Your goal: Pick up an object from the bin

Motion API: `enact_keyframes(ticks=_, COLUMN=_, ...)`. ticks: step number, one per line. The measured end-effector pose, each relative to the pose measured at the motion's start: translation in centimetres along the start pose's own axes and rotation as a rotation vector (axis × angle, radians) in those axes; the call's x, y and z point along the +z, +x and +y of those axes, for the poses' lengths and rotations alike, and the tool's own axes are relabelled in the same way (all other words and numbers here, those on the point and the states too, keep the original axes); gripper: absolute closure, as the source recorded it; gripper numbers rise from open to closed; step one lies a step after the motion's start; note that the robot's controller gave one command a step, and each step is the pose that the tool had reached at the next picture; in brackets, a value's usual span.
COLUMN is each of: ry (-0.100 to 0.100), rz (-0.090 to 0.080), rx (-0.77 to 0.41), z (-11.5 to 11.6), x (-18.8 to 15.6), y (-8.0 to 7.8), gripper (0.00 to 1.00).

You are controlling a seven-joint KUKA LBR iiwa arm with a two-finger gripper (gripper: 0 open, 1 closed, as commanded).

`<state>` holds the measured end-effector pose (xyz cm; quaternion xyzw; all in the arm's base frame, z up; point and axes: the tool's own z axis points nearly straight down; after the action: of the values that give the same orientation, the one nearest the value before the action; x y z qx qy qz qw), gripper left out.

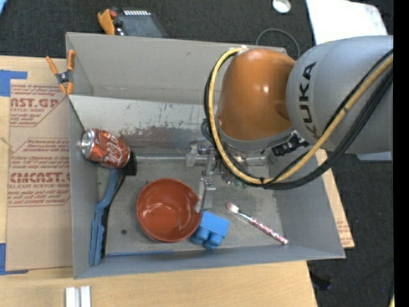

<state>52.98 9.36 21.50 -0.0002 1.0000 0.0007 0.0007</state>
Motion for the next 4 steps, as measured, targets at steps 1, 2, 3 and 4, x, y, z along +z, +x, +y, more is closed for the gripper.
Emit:
enact_keyframes(ticks=1, ry=0.000, rz=0.000, rx=0.000, z=0.0, x=0.0, y=0.0, gripper=0.00)
enact_keyframes(ticks=2, ry=0.000, rz=-0.006, rx=-0.072, z=1.9, x=5.7, y=-0.7, gripper=0.00)
enact_keyframes(ticks=3, ry=-0.002, rz=-0.011, rx=-0.153, z=8.2, x=9.2, y=0.8, gripper=0.00)
enact_keyframes(ticks=4, ry=0.002, rz=-0.004, rx=-0.048, z=10.9, x=13.2, y=-0.9, gripper=0.00)
